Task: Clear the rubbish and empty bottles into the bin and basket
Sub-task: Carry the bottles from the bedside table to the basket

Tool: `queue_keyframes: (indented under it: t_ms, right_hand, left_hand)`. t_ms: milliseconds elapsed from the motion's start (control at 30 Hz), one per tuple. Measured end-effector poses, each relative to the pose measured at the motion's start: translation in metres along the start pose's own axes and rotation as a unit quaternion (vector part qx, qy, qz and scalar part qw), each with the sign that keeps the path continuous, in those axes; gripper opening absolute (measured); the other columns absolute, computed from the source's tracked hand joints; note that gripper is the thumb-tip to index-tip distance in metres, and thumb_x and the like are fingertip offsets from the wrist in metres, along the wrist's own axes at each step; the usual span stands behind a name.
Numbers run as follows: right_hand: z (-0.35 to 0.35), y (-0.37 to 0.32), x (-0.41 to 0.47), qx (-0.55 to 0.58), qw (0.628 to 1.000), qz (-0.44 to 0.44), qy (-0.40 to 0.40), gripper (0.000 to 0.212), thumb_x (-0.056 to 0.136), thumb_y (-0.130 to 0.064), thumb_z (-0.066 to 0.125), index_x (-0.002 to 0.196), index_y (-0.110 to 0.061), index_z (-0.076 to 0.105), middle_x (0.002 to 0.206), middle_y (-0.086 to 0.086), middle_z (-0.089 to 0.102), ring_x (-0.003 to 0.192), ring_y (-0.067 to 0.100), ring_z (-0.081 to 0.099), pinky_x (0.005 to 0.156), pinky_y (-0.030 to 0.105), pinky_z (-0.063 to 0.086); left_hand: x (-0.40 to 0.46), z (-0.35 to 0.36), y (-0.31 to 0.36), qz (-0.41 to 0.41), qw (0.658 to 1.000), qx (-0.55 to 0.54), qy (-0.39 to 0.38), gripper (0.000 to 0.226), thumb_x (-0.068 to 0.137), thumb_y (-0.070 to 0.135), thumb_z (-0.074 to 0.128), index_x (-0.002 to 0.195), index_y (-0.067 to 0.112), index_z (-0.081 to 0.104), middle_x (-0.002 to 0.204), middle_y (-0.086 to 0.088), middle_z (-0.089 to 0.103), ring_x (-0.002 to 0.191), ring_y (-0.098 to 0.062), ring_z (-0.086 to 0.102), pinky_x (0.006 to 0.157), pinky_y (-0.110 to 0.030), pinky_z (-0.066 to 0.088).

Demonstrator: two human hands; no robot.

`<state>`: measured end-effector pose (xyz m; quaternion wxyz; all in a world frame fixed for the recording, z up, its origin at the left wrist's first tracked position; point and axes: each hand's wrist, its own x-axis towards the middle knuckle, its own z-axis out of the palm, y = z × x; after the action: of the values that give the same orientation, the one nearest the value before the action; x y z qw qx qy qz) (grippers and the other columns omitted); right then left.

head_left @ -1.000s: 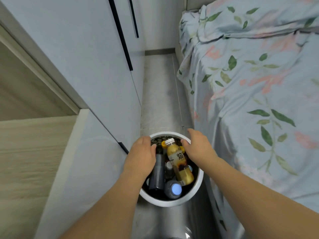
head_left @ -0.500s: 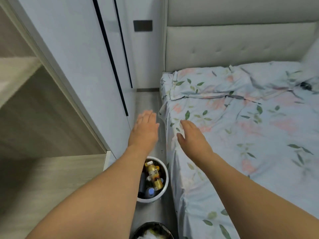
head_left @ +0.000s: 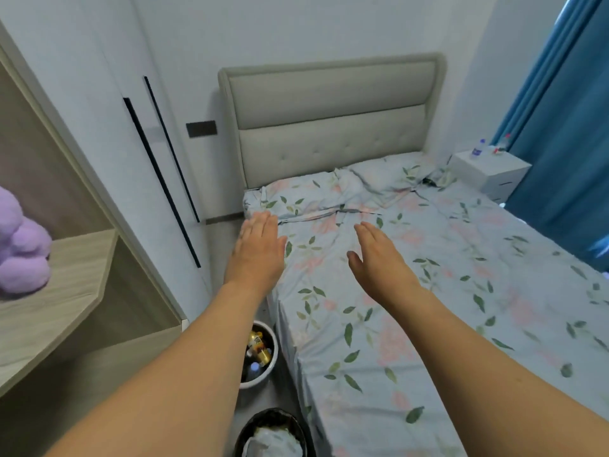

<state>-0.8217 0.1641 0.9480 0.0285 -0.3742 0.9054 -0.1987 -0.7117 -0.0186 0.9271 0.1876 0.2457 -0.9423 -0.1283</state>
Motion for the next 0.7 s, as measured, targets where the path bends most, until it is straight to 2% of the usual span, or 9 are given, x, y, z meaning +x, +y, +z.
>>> queue_keyframes:
  t_ms: [133, 233, 400, 700]
  right_hand:
    - [-0.015, 0.009, -0.028, -0.011, 0.999, 0.047, 0.021, 0.057, 0.101, -0.027, 0.038, 0.151, -0.008, 0.019, 0.158, 0.007, 0.018, 0.146, 0.019, 0.014, 0.117, 0.027, 0.012]
    - [-0.025, 0.015, -0.049, -0.01, 0.994, 0.098, 0.039, 0.056, 0.102, -0.029, 0.037, 0.151, -0.009, 0.018, 0.158, 0.005, 0.018, 0.146, 0.017, 0.014, 0.116, 0.025, 0.012]
    - [-0.049, 0.029, -0.093, -0.02, 0.98, 0.178, 0.087, 0.057, 0.101, -0.03, 0.037, 0.151, -0.01, 0.019, 0.158, 0.004, 0.018, 0.146, 0.017, 0.014, 0.116, 0.025, 0.011]
    - [-0.104, 0.072, -0.237, -0.043, 0.934, 0.315, 0.165, 0.057, 0.101, -0.029, 0.037, 0.151, -0.01, 0.017, 0.159, 0.004, 0.016, 0.146, 0.016, 0.013, 0.116, 0.024, 0.01]
  left_hand:
    - [-0.004, 0.005, 0.024, 0.059, 0.998, -0.006, -0.028, 0.049, 0.102, 0.028, 0.037, 0.146, 0.007, 0.03, 0.155, -0.009, 0.026, 0.144, -0.025, 0.019, 0.119, -0.039, 0.018]
    - [-0.002, 0.006, 0.043, 0.119, 0.992, -0.011, -0.046, 0.049, 0.102, 0.028, 0.035, 0.146, 0.009, 0.029, 0.155, -0.008, 0.025, 0.145, -0.024, 0.017, 0.119, -0.034, 0.013]
    - [0.0, 0.008, 0.085, 0.205, 0.977, -0.024, -0.063, 0.049, 0.103, 0.029, 0.032, 0.147, 0.008, 0.028, 0.156, -0.009, 0.025, 0.145, -0.023, 0.017, 0.12, -0.036, 0.012]
    - [-0.065, 0.013, 0.218, 0.362, 0.927, -0.058, -0.086, 0.051, 0.103, 0.03, 0.029, 0.149, 0.007, 0.025, 0.157, -0.009, 0.023, 0.146, -0.023, 0.016, 0.121, -0.035, 0.011]
